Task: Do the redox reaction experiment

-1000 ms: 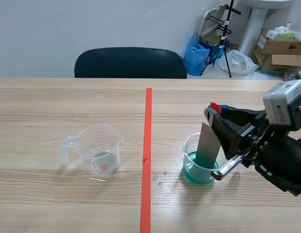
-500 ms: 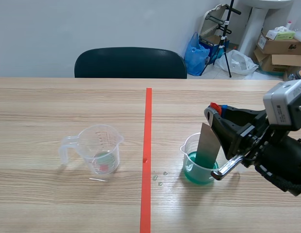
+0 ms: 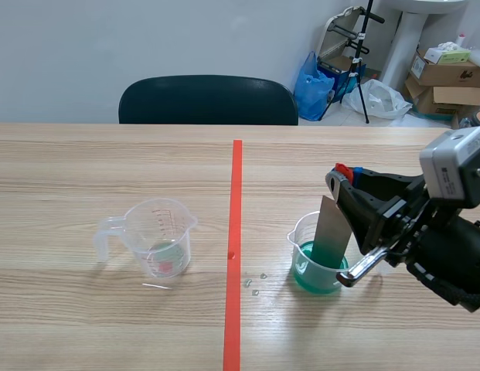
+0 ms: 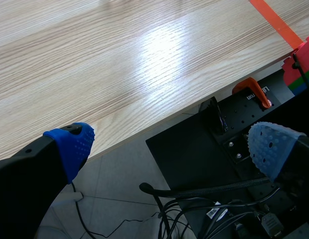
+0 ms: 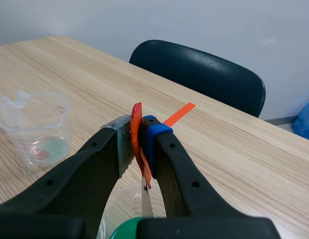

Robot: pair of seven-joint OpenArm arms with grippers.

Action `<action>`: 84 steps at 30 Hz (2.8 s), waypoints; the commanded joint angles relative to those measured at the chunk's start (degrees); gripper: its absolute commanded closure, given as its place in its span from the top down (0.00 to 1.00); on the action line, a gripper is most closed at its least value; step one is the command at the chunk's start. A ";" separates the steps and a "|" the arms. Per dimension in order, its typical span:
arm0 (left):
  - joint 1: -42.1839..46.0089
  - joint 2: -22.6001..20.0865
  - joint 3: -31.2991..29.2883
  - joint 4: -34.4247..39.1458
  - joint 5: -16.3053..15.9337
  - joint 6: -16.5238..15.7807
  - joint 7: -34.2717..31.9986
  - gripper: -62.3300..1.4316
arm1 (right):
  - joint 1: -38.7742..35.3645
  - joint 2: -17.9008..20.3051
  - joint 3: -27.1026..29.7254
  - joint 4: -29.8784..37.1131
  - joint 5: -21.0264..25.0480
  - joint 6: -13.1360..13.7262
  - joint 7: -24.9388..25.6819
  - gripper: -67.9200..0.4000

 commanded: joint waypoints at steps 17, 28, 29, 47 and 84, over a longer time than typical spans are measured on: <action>-0.15 0.28 -0.39 0.46 -0.17 -0.26 -0.79 1.00 | 0.94 0.76 0.00 0.04 0.61 -0.04 0.57 0.03; -0.15 0.28 -0.39 0.46 -0.17 -0.26 -0.79 1.00 | 0.94 0.76 0.00 0.04 0.61 -0.04 0.57 0.03; -0.15 0.28 -0.39 0.46 -0.17 -0.26 -0.79 1.00 | 0.94 0.76 0.00 0.04 0.61 -0.04 0.57 0.03; -0.15 0.28 -0.39 0.46 -0.17 -0.24 -0.79 1.00 | 0.94 0.76 0.02 0.04 0.61 -0.24 0.57 0.03; -0.17 0.28 -0.39 0.46 -0.17 -0.24 -0.76 1.00 | -2.78 3.96 3.30 8.04 0.83 -0.26 1.97 0.03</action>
